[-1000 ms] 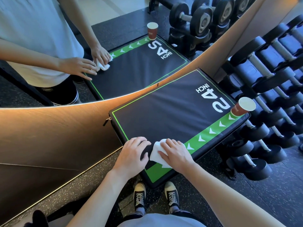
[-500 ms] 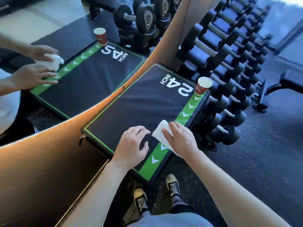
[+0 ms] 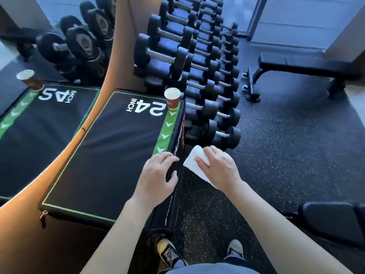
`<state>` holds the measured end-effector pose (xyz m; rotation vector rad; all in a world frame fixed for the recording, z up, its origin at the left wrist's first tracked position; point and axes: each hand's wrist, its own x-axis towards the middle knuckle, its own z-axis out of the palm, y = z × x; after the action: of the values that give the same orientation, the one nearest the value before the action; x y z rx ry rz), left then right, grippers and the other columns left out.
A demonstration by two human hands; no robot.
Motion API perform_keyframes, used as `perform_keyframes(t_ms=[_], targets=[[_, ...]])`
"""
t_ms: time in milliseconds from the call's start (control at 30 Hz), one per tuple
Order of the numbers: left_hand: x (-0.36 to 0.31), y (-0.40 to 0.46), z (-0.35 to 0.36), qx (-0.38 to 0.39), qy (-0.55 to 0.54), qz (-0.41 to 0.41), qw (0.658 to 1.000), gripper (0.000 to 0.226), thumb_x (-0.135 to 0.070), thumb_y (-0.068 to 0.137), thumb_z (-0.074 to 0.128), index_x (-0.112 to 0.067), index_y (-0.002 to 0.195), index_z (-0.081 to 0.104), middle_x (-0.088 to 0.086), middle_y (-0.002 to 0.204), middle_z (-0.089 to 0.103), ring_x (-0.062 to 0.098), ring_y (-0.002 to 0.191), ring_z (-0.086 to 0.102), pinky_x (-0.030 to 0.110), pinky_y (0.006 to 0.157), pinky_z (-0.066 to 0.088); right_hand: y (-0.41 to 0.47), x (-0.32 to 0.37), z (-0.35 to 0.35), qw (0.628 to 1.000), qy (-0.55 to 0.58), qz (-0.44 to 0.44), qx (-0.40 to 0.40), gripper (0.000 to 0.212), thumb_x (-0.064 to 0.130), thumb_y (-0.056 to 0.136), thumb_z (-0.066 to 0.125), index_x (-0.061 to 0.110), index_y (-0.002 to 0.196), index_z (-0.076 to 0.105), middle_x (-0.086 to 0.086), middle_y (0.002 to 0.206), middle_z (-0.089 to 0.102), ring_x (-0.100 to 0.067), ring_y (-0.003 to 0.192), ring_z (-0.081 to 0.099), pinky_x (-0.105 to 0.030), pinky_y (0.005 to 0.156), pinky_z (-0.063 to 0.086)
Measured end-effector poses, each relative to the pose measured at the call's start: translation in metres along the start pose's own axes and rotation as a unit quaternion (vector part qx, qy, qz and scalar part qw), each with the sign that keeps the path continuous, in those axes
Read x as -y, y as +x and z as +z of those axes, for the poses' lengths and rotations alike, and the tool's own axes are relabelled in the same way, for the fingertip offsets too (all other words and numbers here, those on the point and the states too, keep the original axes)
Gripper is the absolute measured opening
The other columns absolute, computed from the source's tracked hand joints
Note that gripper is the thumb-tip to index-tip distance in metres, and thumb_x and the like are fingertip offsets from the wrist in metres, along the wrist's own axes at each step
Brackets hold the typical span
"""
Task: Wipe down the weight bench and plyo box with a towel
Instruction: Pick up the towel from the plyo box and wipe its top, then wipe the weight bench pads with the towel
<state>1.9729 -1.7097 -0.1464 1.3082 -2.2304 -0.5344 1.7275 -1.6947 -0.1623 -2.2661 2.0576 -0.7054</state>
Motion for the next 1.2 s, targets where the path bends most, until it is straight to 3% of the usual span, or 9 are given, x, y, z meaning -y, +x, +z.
perform_keyframes(t_ms=[233, 333, 667, 867, 1000, 1200], targets=[[-0.097, 0.039, 0.066, 0.04, -0.002, 0.068, 0.997, 0.038, -0.021, 0.091, 0.069, -0.019, 0.129, 0.068, -0.005, 0.131, 0.063, 0.02, 0.125, 0.058, 0.046, 0.11, 0.047, -0.056, -0.103, -0.058, 0.997, -0.022, 0.07, 0.002, 0.04, 0.049, 0.105, 0.051, 0.011, 0.108, 0.063, -0.002, 0.09, 0.061, -0.026, 0.073, 0.06, -0.041, 0.067, 0.051], [-0.147, 0.051, 0.098, 0.059, -0.001, 0.095, 0.994, 0.038, -0.026, 0.093, 0.064, -0.019, 0.13, 0.067, -0.005, 0.132, 0.063, 0.02, 0.124, 0.058, 0.046, 0.109, 0.048, -0.085, -0.151, -0.088, 0.994, -0.035, 0.102, -0.005, 0.043, 0.051, 0.106, 0.045, 0.012, 0.108, 0.062, -0.002, 0.091, 0.063, -0.026, 0.074, 0.061, -0.041, 0.069, 0.052], [-0.306, 0.074, 0.201, 0.099, -0.015, 0.151, 0.984, 0.039, -0.017, 0.091, 0.074, -0.018, 0.13, 0.068, -0.004, 0.133, 0.063, 0.022, 0.127, 0.057, 0.046, 0.11, 0.048, -0.181, -0.294, -0.177, 0.977, -0.043, 0.208, -0.023, 0.049, 0.055, 0.105, 0.036, 0.013, 0.109, 0.061, -0.003, 0.093, 0.064, -0.028, 0.08, 0.064, -0.044, 0.074, 0.054], [-0.373, 0.086, 0.249, 0.159, -0.02, 0.212, 0.964, 0.04, -0.02, 0.093, 0.07, -0.021, 0.132, 0.065, -0.006, 0.134, 0.061, 0.02, 0.127, 0.055, 0.044, 0.111, 0.047, -0.241, -0.35, -0.216, 0.956, -0.027, 0.287, -0.045, 0.049, 0.06, 0.101, 0.044, 0.015, 0.106, 0.061, -0.001, 0.092, 0.063, -0.027, 0.082, 0.064, -0.04, 0.075, 0.05], [-0.404, 0.097, 0.277, 0.194, -0.018, 0.247, 0.949, 0.04, -0.022, 0.093, 0.069, -0.024, 0.133, 0.064, -0.008, 0.136, 0.059, 0.019, 0.128, 0.053, 0.043, 0.112, 0.045, -0.272, -0.371, -0.232, 0.943, -0.024, 0.329, -0.052, 0.056, 0.064, 0.098, 0.037, 0.014, 0.1, 0.06, -0.001, 0.086, 0.059, -0.026, 0.076, 0.061, -0.035, 0.065, 0.04], [-0.447, 0.113, 0.32, 0.237, -0.041, 0.303, 0.922, 0.042, -0.022, 0.094, 0.07, -0.024, 0.135, 0.063, -0.006, 0.138, 0.059, 0.022, 0.129, 0.053, 0.045, 0.112, 0.046, -0.315, -0.39, -0.254, 0.91, -0.054, 0.408, -0.057, 0.037, 0.054, 0.101, 0.052, 0.019, 0.092, 0.051, 0.003, 0.085, 0.054, -0.025, 0.076, 0.058, -0.034, 0.066, 0.034]])
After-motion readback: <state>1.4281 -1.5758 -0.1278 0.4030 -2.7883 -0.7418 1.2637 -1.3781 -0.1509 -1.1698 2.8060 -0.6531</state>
